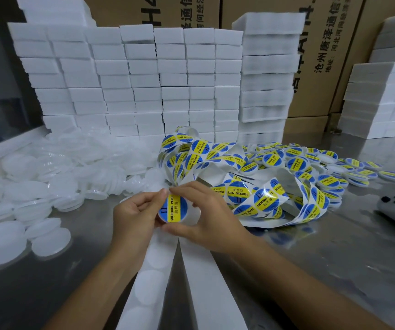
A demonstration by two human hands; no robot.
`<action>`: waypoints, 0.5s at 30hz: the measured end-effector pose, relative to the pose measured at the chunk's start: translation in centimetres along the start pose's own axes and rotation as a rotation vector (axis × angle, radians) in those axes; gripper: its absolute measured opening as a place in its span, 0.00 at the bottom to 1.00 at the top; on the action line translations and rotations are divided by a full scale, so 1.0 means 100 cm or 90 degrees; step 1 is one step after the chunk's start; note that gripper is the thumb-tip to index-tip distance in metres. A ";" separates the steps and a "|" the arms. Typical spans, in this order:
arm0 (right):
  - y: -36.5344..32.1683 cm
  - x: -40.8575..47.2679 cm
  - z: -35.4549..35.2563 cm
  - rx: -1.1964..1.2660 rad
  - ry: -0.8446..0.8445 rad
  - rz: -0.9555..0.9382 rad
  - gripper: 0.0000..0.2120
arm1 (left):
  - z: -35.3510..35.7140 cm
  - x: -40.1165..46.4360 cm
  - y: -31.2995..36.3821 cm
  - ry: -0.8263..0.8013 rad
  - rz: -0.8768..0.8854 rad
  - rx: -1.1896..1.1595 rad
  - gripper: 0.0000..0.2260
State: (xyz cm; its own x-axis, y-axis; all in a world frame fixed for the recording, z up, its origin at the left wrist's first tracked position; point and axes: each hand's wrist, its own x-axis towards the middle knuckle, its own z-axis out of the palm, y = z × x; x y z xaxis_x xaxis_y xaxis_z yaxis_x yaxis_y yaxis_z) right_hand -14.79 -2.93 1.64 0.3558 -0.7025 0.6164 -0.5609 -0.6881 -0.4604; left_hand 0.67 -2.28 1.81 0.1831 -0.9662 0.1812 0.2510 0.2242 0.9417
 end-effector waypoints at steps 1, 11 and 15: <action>-0.001 0.000 -0.001 -0.030 0.004 -0.016 0.31 | 0.000 0.000 0.001 -0.006 -0.006 -0.007 0.07; 0.043 0.033 -0.077 -0.046 0.349 0.142 0.11 | 0.002 0.000 -0.023 -0.088 0.127 0.491 0.07; 0.093 0.054 -0.121 -0.257 0.227 0.335 0.13 | 0.004 -0.002 -0.027 -0.177 0.104 0.602 0.09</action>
State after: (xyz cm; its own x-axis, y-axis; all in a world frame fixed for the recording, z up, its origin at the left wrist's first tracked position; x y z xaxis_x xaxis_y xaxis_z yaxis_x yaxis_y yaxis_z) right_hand -27.13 -10.86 8.42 -0.2603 -0.7715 0.5805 -0.8447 -0.1092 -0.5240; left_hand -0.43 -2.74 -0.66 -0.1120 -0.9549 0.2751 -0.6399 0.2811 0.7152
